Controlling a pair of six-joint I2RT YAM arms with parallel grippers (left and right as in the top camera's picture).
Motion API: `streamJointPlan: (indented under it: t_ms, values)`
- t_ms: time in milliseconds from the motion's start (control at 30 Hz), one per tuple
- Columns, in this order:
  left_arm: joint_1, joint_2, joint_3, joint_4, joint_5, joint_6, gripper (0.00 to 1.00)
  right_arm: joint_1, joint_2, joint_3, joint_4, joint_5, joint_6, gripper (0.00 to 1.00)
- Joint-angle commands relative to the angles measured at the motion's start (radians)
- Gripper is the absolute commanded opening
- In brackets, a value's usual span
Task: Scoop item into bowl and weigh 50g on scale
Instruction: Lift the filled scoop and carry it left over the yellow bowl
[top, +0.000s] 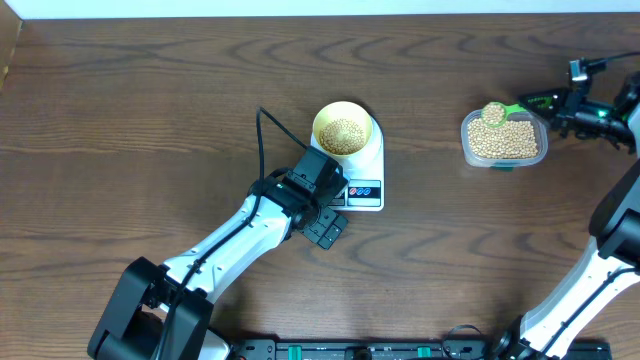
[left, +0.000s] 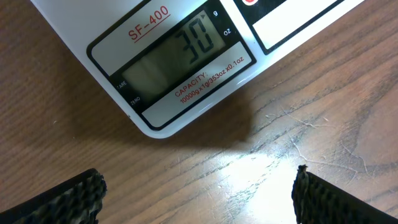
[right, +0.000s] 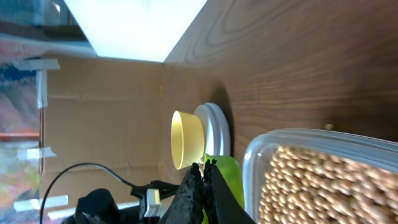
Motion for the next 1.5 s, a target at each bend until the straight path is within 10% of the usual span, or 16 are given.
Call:
streamJointPlan:
  t_ms: [0, 1467]
  values:
    - [0.0, 0.006, -0.003, -0.003, -0.002, 0.008, 0.98, 0.042, 0.009, -0.003, 0.002, -0.04, -0.006, 0.01]
    - [0.0, 0.006, -0.003, -0.003, -0.002, 0.008, 0.98, 0.507, 0.009, -0.003, 0.478, -0.041, 0.485, 0.01]
